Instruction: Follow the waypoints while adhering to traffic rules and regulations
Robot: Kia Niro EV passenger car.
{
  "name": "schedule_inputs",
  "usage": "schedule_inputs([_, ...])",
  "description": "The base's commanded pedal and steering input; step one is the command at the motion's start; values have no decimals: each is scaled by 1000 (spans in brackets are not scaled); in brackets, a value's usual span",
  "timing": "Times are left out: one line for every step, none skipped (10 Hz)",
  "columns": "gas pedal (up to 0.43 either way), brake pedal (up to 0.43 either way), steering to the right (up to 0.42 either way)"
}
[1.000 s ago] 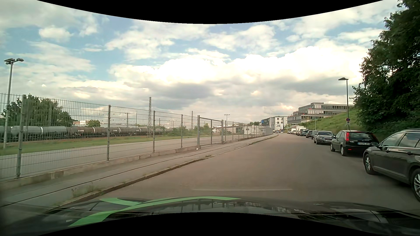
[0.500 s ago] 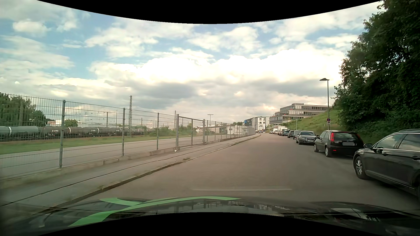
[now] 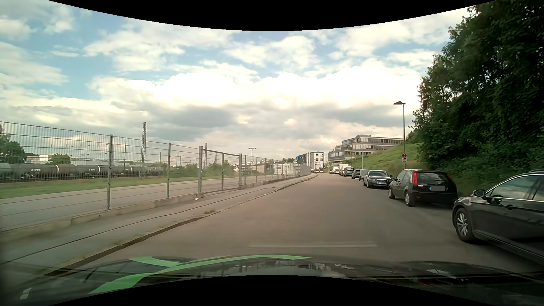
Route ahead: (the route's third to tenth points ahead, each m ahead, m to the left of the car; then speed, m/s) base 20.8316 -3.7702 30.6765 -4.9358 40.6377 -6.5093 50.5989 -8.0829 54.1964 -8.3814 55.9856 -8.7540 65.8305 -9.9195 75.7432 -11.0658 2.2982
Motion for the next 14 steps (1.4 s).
schedule_inputs([79,0,280])
schedule_inputs([79,0,271])
schedule_inputs([79,0,254])
schedule_inputs([79,0,226])
schedule_inputs([79,0,203])
schedule_inputs([79,0,181])
schedule_inputs([79,0,157])
schedule_inputs([79,0,137])
schedule_inputs([79,0,117])
schedule_inputs([79,0,101])
schedule_inputs([79,0,88])
schedule_inputs([79,0,72])
schedule_inputs([79,0,61])
schedule_inputs([79,0,50])
